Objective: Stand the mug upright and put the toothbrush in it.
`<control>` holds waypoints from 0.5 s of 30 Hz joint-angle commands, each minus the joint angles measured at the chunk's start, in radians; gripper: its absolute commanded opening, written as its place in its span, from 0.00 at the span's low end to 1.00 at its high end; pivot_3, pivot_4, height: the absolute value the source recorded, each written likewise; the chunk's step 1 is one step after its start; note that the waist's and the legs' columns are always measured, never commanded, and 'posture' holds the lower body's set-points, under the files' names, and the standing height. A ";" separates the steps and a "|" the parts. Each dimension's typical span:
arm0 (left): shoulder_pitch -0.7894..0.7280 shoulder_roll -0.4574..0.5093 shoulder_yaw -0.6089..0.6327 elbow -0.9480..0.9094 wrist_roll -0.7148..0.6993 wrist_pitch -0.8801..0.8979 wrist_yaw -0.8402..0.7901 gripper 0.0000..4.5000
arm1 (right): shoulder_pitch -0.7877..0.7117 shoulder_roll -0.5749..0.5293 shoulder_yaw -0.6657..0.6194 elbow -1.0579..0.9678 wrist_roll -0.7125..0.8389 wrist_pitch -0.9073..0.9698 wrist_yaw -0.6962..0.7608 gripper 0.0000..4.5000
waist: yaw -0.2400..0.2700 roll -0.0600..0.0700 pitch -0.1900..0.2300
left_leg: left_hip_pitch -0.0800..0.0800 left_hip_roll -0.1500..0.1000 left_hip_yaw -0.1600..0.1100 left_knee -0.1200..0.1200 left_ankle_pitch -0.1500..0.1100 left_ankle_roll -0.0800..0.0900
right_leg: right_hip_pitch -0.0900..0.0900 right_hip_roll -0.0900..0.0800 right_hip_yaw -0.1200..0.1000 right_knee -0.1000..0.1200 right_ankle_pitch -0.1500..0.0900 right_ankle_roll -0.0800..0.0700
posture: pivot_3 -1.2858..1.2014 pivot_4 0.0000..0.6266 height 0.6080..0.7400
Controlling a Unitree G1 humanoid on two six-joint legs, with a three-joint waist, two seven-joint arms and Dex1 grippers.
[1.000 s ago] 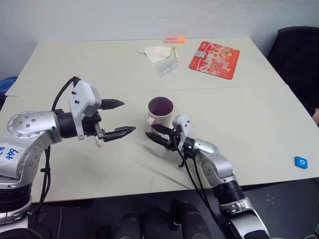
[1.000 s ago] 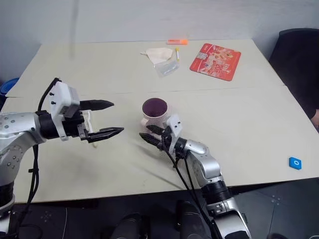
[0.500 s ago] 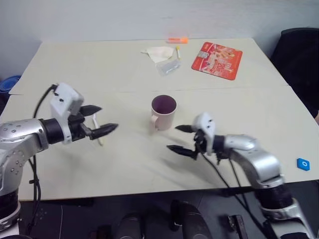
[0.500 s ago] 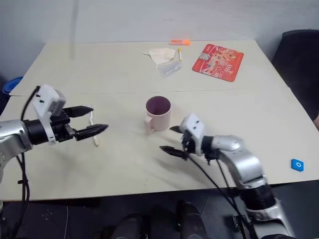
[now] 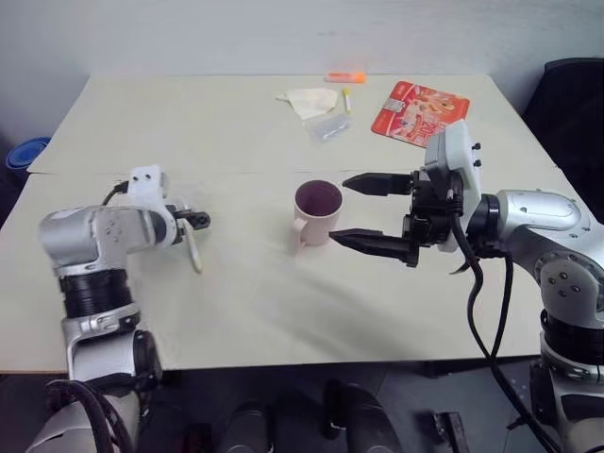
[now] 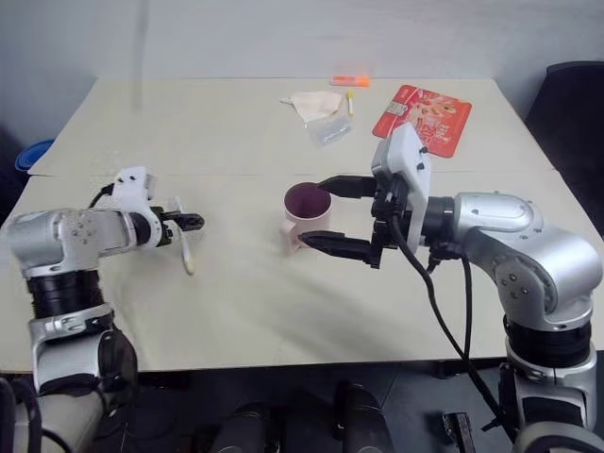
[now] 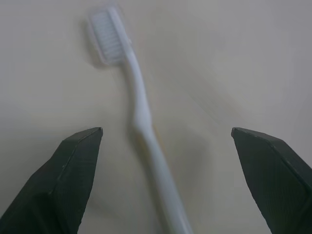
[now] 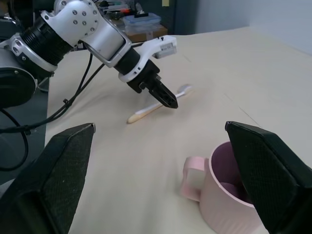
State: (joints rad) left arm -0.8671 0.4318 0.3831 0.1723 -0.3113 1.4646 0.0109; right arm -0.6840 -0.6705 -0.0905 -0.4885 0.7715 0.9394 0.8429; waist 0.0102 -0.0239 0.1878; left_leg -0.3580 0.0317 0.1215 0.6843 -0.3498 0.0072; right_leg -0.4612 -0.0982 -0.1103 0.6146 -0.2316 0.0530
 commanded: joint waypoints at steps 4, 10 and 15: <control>-0.090 -0.083 0.183 0.133 0.059 0.006 0.115 0.96 | 0.005 -0.011 -0.020 -0.044 0.009 -0.029 -0.044 1.00 | -0.002 0.000 0.000 | 0.001 0.000 0.001 0.000 0.000 0.000 | 0.000 0.000 0.000 0.002 0.000 0.000 | 0.52 0.24 1.00; -0.134 -0.129 0.321 0.176 0.090 0.073 0.168 0.65 | 0.011 -0.013 -0.029 -0.051 0.010 -0.040 -0.075 1.00 | 0.000 0.000 0.000 | 0.003 0.000 0.002 0.000 0.000 0.000 | 0.000 -0.001 -0.001 0.003 0.000 0.000 | 0.52 0.24 1.00; -0.142 -0.126 0.297 0.165 0.099 0.101 0.157 0.35 | 0.001 -0.009 -0.022 -0.037 0.005 -0.054 -0.093 1.00 | 0.004 0.000 0.000 | 0.003 0.000 0.002 0.000 0.000 -0.001 | 0.000 -0.002 -0.003 0.004 0.000 0.000 | 0.52 0.24 1.00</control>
State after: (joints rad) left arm -1.0125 0.3155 0.6886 0.3223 -0.2254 1.5266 0.1713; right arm -0.6687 -0.6710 -0.0884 -0.5065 0.7701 0.9111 0.7567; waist 0.0142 -0.0240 0.1877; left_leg -0.3547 0.0312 0.1239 0.6844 -0.3494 0.0066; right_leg -0.4608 -0.1004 -0.1130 0.6184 -0.2316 0.0530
